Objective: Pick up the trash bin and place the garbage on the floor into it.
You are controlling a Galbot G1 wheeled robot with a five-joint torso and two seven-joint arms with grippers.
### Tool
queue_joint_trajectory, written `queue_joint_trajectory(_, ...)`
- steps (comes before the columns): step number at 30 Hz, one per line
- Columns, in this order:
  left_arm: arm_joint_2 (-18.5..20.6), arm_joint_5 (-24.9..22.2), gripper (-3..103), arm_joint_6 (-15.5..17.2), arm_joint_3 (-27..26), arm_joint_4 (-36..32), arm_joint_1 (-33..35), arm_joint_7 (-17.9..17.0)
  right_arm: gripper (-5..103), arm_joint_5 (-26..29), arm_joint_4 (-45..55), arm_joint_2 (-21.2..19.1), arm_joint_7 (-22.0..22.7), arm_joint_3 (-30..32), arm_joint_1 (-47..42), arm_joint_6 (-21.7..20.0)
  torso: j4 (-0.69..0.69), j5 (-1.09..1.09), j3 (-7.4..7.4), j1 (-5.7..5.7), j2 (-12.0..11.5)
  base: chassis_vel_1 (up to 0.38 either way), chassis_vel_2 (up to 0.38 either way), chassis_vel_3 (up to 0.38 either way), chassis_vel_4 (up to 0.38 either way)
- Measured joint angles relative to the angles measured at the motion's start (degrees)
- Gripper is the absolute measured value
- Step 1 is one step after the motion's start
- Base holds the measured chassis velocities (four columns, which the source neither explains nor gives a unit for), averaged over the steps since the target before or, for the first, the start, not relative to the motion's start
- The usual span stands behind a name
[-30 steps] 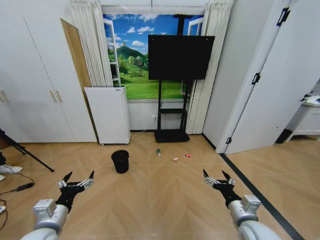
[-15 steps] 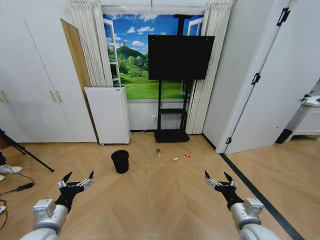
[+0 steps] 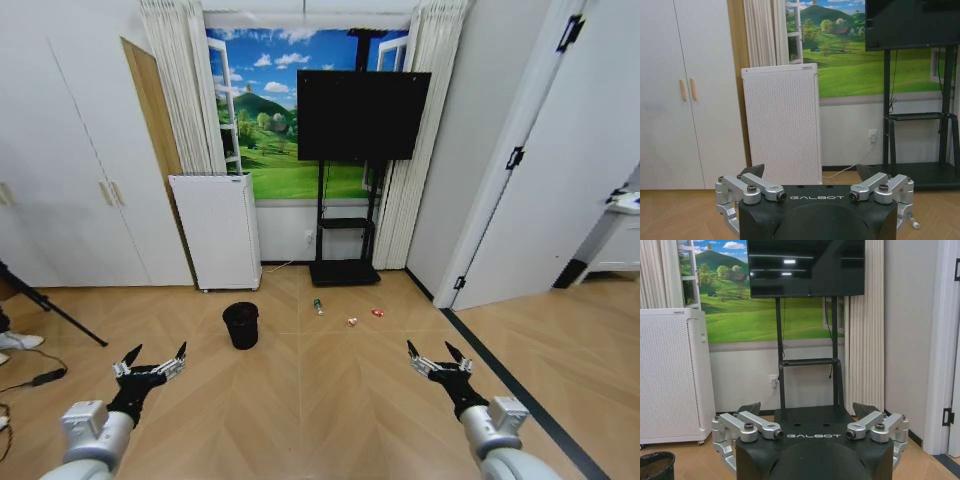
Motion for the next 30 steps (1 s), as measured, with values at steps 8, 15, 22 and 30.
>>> queue_joint_trajectory(8,0.02,-0.01,100,0.09,0.22,-0.27,-0.07,0.0,100,0.04,-0.53,-0.21,-0.05,-0.05,0.08,0.1,-0.01,0.04,0.01,0.01,-0.01,-0.204,0.269,0.2,-0.259)
queue_joint_trajectory(15,0.01,0.1,100,0.27,0.36,-0.33,-0.19,0.0,100,0.16,-0.96,-0.35,-0.13,-0.09,0.26,0.23,0.0,0.02,0.01,0.01,-0.02,-0.278,0.343,0.286,-0.335)
queue_joint_trajectory(22,-0.64,0.48,100,0.35,0.53,-0.28,-0.16,0.0,100,0.23,-1.75,-0.49,-0.37,-0.04,0.23,0.77,-0.02,0.03,0.01,0.02,-0.02,-0.346,0.394,0.339,-0.398)
queue_joint_trajectory(30,-1.02,0.98,100,0.4,0.81,-0.1,-0.07,-0.01,100,0.23,-2.41,-0.48,-0.62,0.04,0.1,1.37,0.01,0.02,0.02,0.03,-0.03,-0.312,0.38,0.32,-0.393)
